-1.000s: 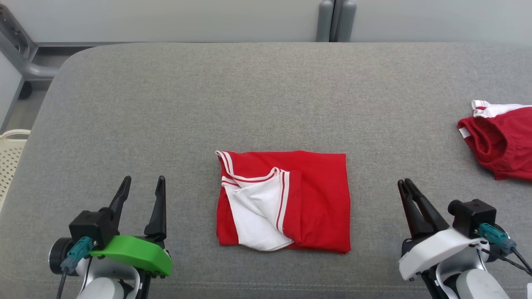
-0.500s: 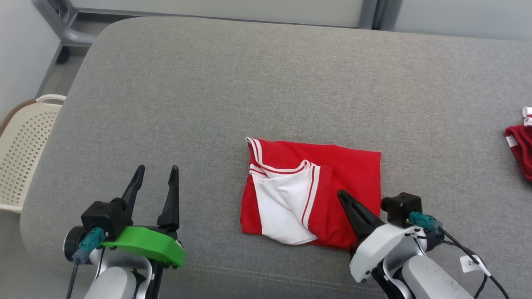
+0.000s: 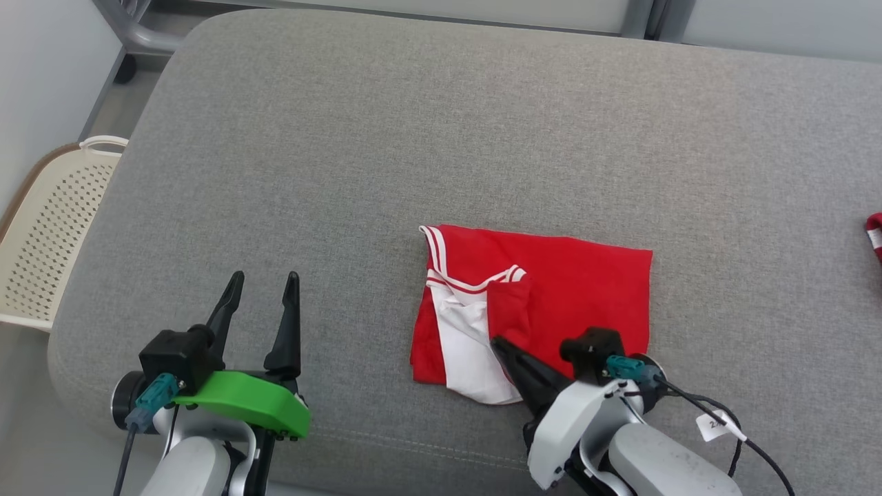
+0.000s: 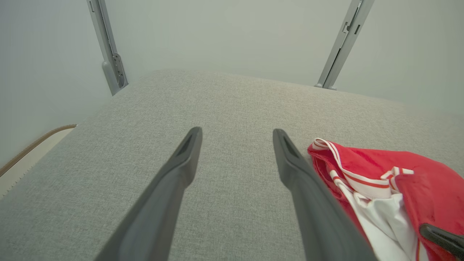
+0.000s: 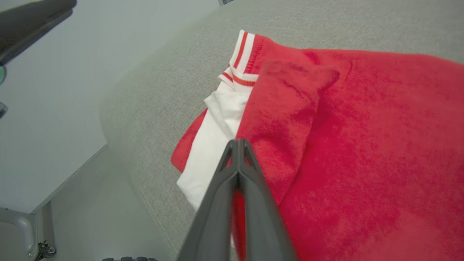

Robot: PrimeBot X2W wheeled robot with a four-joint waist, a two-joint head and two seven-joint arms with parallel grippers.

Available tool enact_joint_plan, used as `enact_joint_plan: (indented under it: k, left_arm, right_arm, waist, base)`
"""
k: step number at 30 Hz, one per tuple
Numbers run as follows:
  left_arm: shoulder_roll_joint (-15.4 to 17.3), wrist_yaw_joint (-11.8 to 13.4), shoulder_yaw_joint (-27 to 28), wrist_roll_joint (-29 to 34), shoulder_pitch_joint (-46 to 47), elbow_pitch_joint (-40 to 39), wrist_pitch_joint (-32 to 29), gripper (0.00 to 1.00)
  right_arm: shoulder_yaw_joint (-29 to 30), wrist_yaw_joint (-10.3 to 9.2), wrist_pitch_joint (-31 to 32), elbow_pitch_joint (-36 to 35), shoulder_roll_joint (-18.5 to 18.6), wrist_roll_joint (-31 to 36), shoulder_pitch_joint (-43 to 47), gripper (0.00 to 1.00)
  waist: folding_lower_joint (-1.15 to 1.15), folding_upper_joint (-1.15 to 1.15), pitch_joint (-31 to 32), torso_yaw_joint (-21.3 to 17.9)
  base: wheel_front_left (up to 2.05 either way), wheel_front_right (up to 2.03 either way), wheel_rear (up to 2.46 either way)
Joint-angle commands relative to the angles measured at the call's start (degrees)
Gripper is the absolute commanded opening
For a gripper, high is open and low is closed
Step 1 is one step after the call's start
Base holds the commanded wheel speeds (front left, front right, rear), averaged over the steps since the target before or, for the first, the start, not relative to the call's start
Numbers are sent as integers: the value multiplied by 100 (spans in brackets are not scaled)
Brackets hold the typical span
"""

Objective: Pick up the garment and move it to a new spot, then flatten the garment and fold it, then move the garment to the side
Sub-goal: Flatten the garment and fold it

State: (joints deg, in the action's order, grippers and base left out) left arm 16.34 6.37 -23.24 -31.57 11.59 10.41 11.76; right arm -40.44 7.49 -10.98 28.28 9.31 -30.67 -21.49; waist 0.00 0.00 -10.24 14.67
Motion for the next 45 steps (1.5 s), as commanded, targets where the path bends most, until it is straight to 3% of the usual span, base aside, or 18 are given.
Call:
enact_joint_plan:
  k: [1,6,13,20,28,29,30,31,45]
  left_arm:
    - [-11,-27,6,-12,122,35,44,100]
    - [-21,-46,2,-23,154,82,78,100]
    - [2,-12,33,-51,146,125,111,100]
    - [74,25,47,-54,85,130,99,100]
    - [164,62,43,-62,16,60,55,100]
    - [173,67,35,-60,6,49,48,100]
    - [182,72,31,-59,-3,40,30,100]
    - [194,83,24,-56,-15,32,14,100]
    - [346,239,15,-53,-246,-141,-106,100]
  right_arm:
    - [-262,-1,-13,-12,65,-139,-92,0]
    - [-922,-1,-79,-136,179,-589,-195,0]
    - [-603,0,-362,-191,287,-721,-289,0]
    - [191,-1,-422,-402,312,-452,-102,0]
    - [1490,0,-425,-665,262,-8,353,0]
    - [1624,-1,-425,-709,252,73,400,26]
    - [1755,-1,-425,-762,229,136,462,69]
    - [1867,-1,-425,-794,215,214,522,100]
    - [3057,-1,-196,-1651,339,1226,1392,100]
  waist:
    - [0,0,-10,-16]
    - [0,0,-30,-31]
    - [0,0,-15,-84]
    - [0,0,73,-235]
    - [0,0,207,-481]
    - [0,0,222,-513]
    - [0,0,242,-545]
    - [0,0,258,-574]
    - [0,0,540,-957]
  base:
    - [0,0,0]
    - [0,0,0]
    - [0,0,0]
    - [0,0,0]
    - [0,0,0]
    - [0,0,0]
    - [0,0,0]
    - [0,0,0]
    - [0,0,0]
